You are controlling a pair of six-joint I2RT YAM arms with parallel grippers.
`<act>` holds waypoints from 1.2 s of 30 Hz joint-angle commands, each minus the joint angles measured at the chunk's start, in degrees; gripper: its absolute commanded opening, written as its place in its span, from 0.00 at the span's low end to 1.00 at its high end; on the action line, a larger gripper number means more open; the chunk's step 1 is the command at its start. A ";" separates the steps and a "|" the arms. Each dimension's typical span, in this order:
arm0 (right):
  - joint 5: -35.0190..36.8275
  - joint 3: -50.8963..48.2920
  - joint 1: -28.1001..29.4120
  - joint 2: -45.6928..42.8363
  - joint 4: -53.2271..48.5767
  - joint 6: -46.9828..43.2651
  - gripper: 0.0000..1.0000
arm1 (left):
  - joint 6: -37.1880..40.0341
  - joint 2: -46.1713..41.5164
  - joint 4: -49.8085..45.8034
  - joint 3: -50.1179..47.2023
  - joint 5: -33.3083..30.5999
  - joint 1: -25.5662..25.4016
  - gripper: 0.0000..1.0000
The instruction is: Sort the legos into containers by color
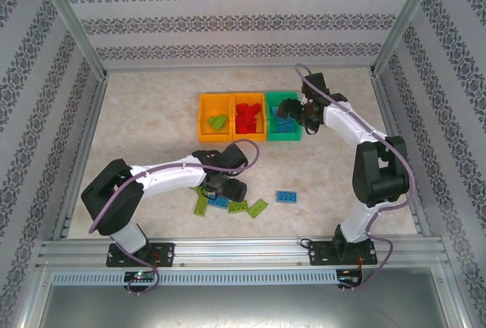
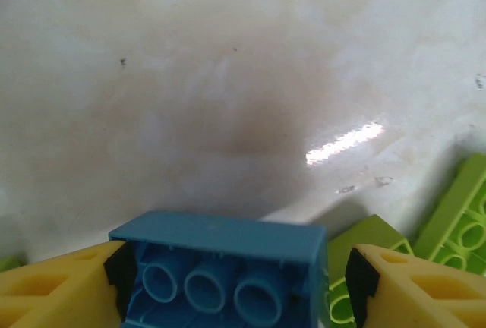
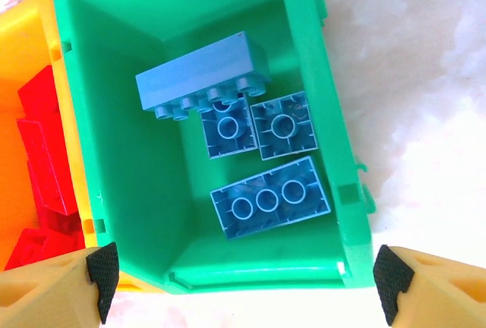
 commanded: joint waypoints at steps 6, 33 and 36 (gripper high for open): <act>-0.18 -4.78 -1.48 -3.92 1.27 -1.63 0.90 | -1.60 2.30 -1.57 1.97 -2.15 -0.69 0.74; 0.12 -13.09 -2.96 -10.00 3.01 -2.32 0.91 | 2.20 6.40 -6.87 17.37 -8.14 -0.22 0.27; -0.18 -16.55 -3.16 -12.89 4.28 -3.42 0.91 | 5.91 10.75 -8.04 27.03 -6.89 0.99 0.28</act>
